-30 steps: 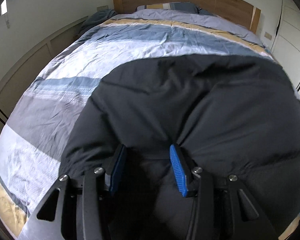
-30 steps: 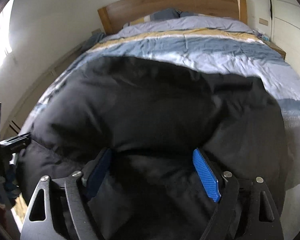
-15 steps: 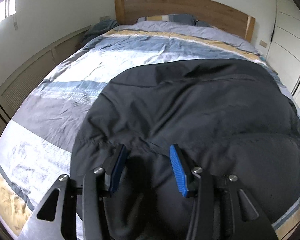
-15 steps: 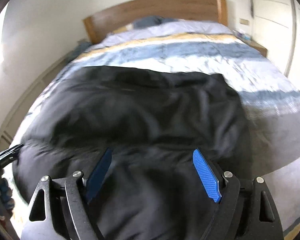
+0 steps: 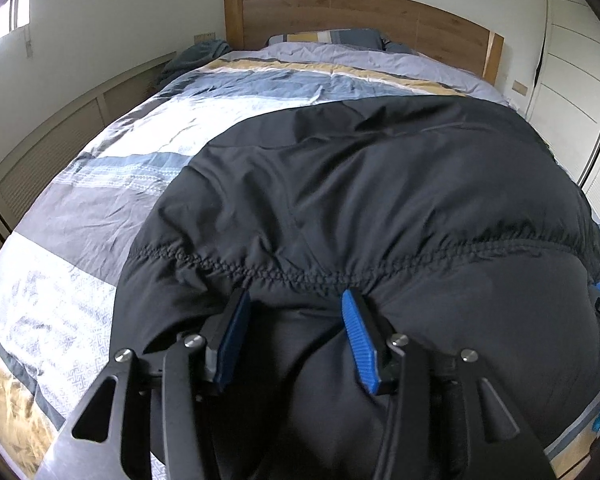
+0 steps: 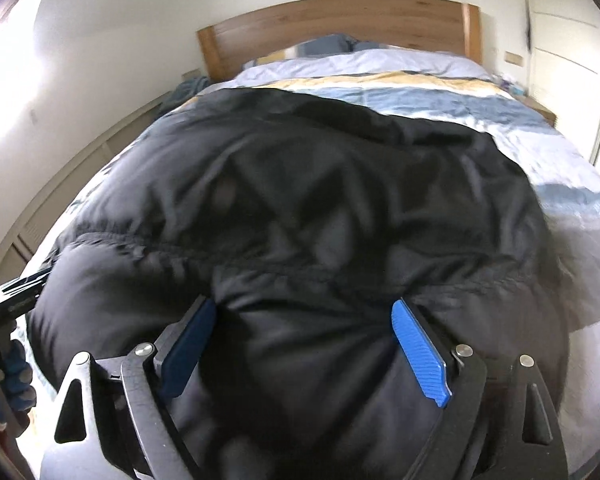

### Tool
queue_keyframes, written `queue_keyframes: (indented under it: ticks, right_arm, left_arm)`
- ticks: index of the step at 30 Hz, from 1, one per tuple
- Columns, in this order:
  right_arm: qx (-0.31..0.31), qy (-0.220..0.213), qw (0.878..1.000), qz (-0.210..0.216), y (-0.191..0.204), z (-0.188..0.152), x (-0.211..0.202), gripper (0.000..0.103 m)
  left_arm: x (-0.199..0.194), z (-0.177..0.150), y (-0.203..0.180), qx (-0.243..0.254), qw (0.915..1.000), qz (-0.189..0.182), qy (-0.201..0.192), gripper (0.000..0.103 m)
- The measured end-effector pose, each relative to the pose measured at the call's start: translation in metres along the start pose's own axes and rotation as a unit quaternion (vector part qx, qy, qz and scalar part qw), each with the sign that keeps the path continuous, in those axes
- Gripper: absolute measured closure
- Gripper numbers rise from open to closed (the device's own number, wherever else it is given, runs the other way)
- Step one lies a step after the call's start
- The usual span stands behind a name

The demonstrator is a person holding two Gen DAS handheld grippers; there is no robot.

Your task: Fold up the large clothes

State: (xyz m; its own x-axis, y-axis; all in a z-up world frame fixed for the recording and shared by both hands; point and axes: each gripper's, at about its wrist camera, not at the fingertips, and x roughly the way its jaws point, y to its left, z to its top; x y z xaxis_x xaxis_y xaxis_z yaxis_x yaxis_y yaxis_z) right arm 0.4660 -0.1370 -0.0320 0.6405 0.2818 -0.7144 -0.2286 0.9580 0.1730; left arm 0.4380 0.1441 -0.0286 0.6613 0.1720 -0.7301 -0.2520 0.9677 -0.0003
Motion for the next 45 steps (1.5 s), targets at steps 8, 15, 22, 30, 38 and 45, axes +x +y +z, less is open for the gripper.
queue_keyframes:
  ticks: [8, 15, 22, 30, 38, 45]
  right_arm:
    - [0.016, 0.001, 0.999, -0.031, -0.028, -0.006, -0.018, 0.015]
    - [0.009, -0.007, 0.999, -0.030, -0.018, -0.013, -0.047, 0.015]
    - [0.001, -0.015, 1.000, -0.023, 0.000, -0.032, -0.086, 0.014]
    - [0.003, -0.010, 1.000, -0.024, 0.010, -0.060, -0.120, 0.014]
    - [0.020, -0.006, 0.999, -0.039, -0.004, -0.079, -0.136, 0.014]
    - [0.057, -0.001, 0.997, -0.053, -0.037, -0.088, -0.137, 0.012]
  left_arm:
    - [-0.012, -0.004, 0.003, -0.003, 1.0000, -0.005, -0.003, 0.057]
    - [-0.044, -0.018, 0.007, 0.001, 0.9999, -0.010, -0.012, 0.057]
    - [-0.085, -0.046, 0.010, 0.004, 0.9997, -0.020, -0.015, 0.057]
    - [-0.121, -0.078, 0.009, 0.010, 0.9994, -0.029, -0.014, 0.057]
    - [-0.125, -0.101, 0.020, 0.000, 0.9996, -0.030, 0.002, 0.057]
    - [-0.113, -0.106, 0.036, -0.009, 0.9997, -0.011, 0.018, 0.056]
